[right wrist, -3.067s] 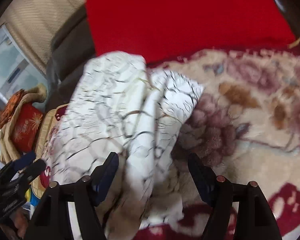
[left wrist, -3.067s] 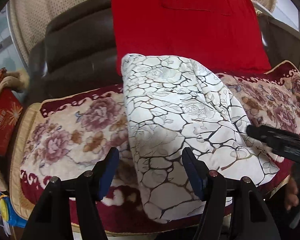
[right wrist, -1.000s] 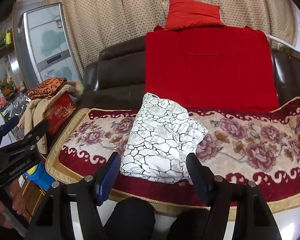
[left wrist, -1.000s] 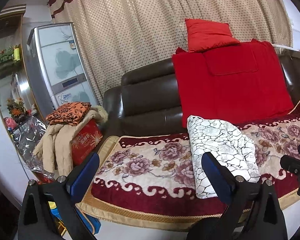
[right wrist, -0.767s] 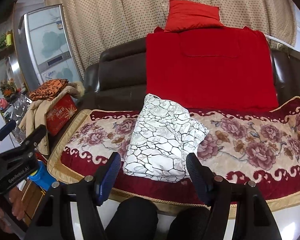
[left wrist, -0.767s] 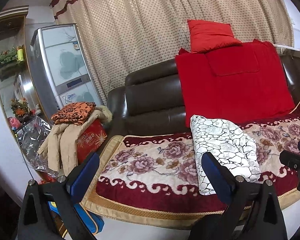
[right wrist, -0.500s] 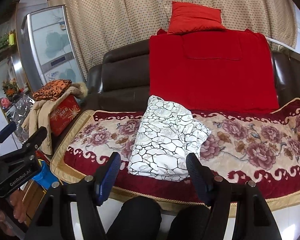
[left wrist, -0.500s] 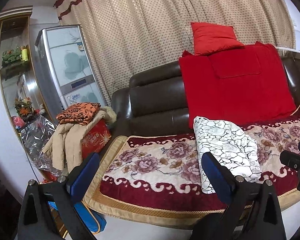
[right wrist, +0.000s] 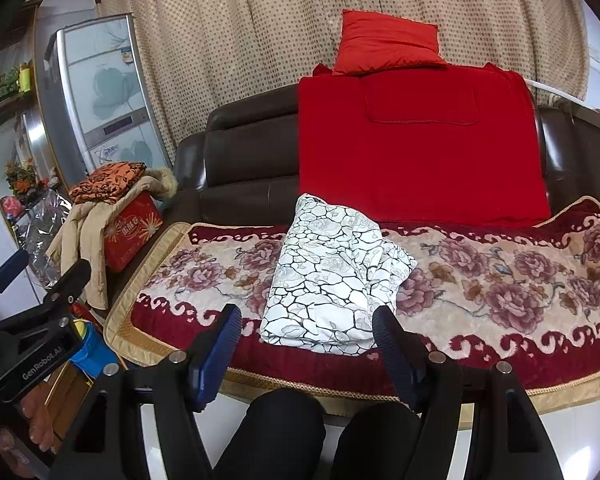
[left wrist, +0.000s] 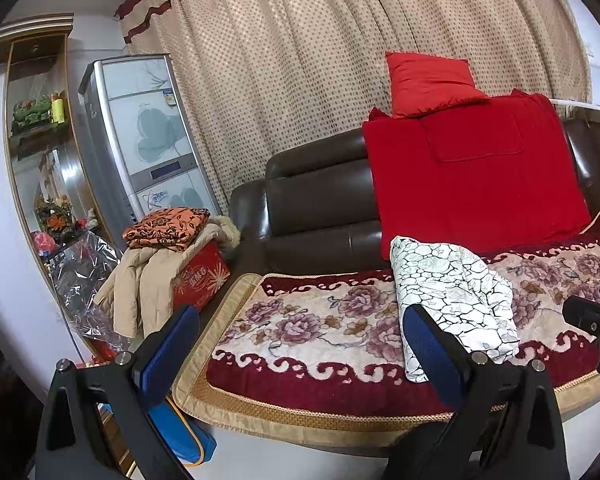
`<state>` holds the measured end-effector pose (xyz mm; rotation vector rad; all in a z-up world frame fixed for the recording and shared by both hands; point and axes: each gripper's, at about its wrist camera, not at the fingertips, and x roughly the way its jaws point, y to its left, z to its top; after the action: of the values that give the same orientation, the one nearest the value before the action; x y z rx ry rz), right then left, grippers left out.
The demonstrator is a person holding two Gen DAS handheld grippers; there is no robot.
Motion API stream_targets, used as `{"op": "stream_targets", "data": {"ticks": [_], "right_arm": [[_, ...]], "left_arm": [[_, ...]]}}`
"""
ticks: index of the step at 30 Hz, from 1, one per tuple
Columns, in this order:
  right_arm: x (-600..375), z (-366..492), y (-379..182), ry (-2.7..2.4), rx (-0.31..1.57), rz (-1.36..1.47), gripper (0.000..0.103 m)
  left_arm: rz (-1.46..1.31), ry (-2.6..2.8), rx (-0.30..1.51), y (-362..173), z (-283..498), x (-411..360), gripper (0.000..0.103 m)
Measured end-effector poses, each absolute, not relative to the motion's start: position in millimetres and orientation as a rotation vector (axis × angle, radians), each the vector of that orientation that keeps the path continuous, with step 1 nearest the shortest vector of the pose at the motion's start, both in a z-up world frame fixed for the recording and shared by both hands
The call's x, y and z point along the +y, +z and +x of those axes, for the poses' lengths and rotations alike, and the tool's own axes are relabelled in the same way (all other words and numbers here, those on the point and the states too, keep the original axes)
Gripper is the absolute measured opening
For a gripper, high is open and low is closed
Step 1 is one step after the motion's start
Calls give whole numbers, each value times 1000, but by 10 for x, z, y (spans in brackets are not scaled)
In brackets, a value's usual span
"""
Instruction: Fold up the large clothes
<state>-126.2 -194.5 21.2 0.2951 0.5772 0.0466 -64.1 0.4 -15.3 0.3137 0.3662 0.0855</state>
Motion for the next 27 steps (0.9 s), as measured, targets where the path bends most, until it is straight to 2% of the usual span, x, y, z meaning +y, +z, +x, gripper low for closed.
{"op": "stream_targets", "data": {"ticks": [27], "right_arm": [[-1885,-1416,381,41,565,276,72]], "left_arm": [[278,91,336,-20,-803,78,102]]}}
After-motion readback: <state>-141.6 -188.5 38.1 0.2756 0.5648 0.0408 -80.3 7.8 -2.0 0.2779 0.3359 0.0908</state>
